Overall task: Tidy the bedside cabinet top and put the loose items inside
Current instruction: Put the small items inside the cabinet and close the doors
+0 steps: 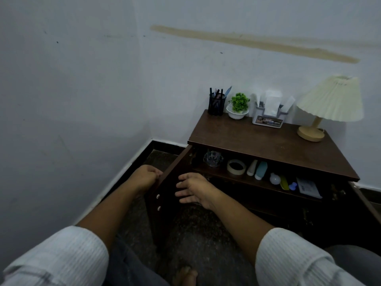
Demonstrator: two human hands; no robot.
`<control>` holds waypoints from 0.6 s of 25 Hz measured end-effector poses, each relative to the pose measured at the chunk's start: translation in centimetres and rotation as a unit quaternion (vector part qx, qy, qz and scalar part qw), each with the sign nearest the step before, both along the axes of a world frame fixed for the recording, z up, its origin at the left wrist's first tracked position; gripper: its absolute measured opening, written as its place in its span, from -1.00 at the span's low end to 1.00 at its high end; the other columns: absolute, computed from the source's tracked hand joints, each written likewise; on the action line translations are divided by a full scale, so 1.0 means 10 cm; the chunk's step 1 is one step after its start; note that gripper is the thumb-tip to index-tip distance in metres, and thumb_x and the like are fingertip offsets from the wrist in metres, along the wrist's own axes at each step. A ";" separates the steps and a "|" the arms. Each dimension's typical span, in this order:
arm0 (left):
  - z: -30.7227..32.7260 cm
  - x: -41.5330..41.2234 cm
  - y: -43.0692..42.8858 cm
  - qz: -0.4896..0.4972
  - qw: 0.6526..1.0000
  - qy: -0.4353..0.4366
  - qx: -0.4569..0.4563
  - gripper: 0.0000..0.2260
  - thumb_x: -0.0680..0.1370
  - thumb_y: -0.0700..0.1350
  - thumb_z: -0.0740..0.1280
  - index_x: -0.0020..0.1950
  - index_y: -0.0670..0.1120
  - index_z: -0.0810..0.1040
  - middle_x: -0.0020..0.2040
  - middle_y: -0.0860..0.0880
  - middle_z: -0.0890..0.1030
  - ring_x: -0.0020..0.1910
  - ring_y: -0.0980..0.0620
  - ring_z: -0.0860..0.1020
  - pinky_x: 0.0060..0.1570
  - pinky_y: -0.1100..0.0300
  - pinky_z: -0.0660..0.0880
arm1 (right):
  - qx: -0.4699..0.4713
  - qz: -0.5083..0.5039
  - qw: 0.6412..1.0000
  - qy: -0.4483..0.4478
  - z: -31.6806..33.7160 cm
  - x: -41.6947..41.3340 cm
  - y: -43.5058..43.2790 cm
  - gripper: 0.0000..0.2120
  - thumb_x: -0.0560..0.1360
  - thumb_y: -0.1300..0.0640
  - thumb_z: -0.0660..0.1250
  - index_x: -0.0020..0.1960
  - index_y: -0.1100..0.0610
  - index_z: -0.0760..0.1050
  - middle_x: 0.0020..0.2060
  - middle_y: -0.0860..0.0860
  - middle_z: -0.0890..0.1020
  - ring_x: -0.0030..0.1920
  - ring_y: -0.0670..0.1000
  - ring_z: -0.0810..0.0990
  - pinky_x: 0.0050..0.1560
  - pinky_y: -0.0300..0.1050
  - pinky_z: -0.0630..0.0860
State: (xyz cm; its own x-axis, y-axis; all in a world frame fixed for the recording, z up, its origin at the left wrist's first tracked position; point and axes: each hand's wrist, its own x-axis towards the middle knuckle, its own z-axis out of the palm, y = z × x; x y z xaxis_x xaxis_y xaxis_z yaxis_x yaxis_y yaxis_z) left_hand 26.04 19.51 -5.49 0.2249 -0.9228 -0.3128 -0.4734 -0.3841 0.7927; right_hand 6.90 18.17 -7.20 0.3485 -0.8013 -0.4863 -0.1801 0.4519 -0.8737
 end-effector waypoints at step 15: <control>-0.08 -0.89 -0.21 -0.120 0.971 0.184 0.092 -0.80 0.63 -0.31 0.20 0.18 -0.22 0.58 0.10 -0.20 0.69 -0.07 -0.05 0.72 -0.04 0.01 0.67 | -0.009 -0.042 0.997 0.066 0.00 -0.91 -0.05 -0.74 0.61 0.27 0.20 0.15 0.14 0.63 0.01 0.12 0.74 0.03 0.08 0.73 0.02 0.02 0.66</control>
State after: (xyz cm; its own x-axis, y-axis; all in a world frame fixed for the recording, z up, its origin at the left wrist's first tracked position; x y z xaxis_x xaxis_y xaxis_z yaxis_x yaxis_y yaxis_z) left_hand 17.09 17.43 -6.30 -0.1483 -0.8556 -0.4960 -0.2637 -0.4492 0.8536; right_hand -2.24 17.71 -7.18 0.2142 -0.8340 -0.5085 -0.2568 0.4542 -0.8531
